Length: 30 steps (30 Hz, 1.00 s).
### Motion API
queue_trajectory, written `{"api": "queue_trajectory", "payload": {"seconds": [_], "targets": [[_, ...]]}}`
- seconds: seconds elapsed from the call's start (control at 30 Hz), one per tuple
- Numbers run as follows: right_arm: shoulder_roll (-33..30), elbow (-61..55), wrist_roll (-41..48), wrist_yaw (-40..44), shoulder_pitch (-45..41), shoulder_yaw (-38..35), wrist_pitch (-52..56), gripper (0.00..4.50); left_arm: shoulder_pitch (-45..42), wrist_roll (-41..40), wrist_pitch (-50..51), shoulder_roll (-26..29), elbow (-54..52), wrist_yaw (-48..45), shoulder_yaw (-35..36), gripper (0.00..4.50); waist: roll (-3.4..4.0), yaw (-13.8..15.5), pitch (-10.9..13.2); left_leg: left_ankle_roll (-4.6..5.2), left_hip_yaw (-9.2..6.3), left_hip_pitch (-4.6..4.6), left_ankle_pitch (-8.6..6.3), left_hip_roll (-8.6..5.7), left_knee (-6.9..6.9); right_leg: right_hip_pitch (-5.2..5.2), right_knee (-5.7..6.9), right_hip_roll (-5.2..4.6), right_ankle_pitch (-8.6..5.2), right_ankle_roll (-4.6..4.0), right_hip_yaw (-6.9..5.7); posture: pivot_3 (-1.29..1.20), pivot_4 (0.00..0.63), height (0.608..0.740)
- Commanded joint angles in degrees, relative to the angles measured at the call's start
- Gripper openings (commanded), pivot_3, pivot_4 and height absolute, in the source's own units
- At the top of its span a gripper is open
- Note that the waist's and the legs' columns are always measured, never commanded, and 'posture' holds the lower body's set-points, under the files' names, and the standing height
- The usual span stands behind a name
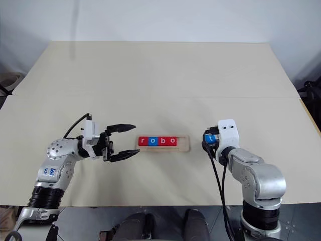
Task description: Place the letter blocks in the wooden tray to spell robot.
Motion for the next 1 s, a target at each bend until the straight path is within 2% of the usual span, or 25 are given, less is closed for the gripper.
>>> {"api": "queue_trajectory", "payload": {"seconds": [0.03,0.07,0.1,0.2,0.3,0.43,0.53,0.67,0.8,0.87,1.0], "targets": [[-8.88,1.69,2.45,8.03,0.71,-0.23,-5.50,4.15,0.16,-0.09,-0.87,0.46,-1.06,-0.10,0.89,4.50,-0.01,0.12,0.00,0.01,0.00,0.00,0.00,-0.01,0.00,0.00,-0.01,-0.01,0.00,0.00,0.00,0.00,0.150,0.740],[-13.12,3.81,1.99,11.46,1.24,0.64,-10.42,4.46,0.43,-0.08,-0.90,0.53,-1.18,-0.02,1.01,4.50,-0.01,0.17,0.00,0.02,0.00,0.00,-0.01,-0.02,0.01,0.02,-0.04,-0.01,0.00,0.00,0.00,0.00,0.150,0.740],[-15.91,5.32,1.72,13.73,1.68,1.35,-13.94,4.46,0.58,-0.07,-0.92,0.56,-1.25,0.04,1.07,4.50,0.00,0.23,0.00,0.03,0.01,-0.01,-0.02,-0.03,0.00,0.02,-0.08,-0.02,0.00,0.01,0.01,0.00,0.150,0.740],[-26.65,13.55,0.82,32.21,5.16,4.62,-36.20,4.46,0.95,-0.02,-1.00,0.58,-1.39,0.45,1.33,4.50,-0.02,0.27,0.01,0.04,0.04,0.00,-0.02,-0.04,-0.05,0.07,-0.23,0.00,0.01,0.03,-0.02,0.00,0.150,0.740],[-31.78,25.23,-1.02,46.17,4.71,7.39,-55.31,4.46,1.19,-0.05,-0.96,0.57,-1.71,0.50,1.32,4.50,-0.05,0.14,0.03,0.04,0.04,0.10,-0.02,-0.02,-0.11,0.25,-0.39,0.04,0.03,0.06,-0.07,0.00,0.150,0.740],[-31.10,42.72,-4.32,56.40,-3.26,11.96,-72.88,4.46,1.34,-0.24,-0.78,0.45,-2.57,0.39,1.09,4.50,-0.07,-0.31,0.04,0.04,0.09,0.15,-0.02,-0.01,-0.05,0.29,-0.37,0.04,0.04,0.09,-0.05,0.00,0.150,0.740],[-28.51,55.83,-7.76,59.55,-11.42,15.30,-81.59,4.46,1.61,-0.64,-0.01,0.58,-3.66,-0.01,0.72,4.50,-0.07,-0.27,0.04,0.02,0.08,0.16,-0.01,0.02,-0.01,0.29,-0.34,0.04,0.04,0.09,-0.06,0.00,0.150,0.740],[-25.84,67.87,-11.30,63.63,-18.90,18.47,-88.17,4.46,2.09,-0.94,1.12,0.77,-5.17,0.08,0.66,4.50,-0.06,-0.05,0.04,0.02,0.03,0.12,-0.01,0.04,0.10,0.31,-0.34,0.04,0.04,0.09,-0.10,0.00,0.150,0.740],[-24.28,76.01,-14.20,66.90,-23.79,20.99,-90.27,4.46,2.47,-0.91,1.64,1.02,-6.34,0.30,0.87,4.50,-0.06,0.23,0.04,0.03,-0.04,0.02,-0.01,0.06,0.26,0.35,-0.34,0.02,0.05,0.11,-0.18,0.00,0.150,0.740],[-24.07,79.15,-15.28,68.59,-25.39,21.85,-91.19,4.09,2.60,-0.81,1.70,1.11,-6.76,0.49,1.05,4.50,-0.06,0.24,0.04,0.03,-0.05,0.02,-0.01,0.05,0.27,0.35,-0.33,0.02,0.05,0.11,-0.17,0.00,0.150,0.740],[-23.88,82.12,-15.91,70.92,-26.97,22.14,-92.25,2.84,2.70,-0.70,1.73,1.15,-7.20,0.86,1.28,4.50,-0.06,0.23,0.04,0.02,-0.08,0.03,-0.01,0.08,0.30,0.40,-0.32,0.02,0.05,0.11,-0.19,0.00,0.150,0.740]]}}
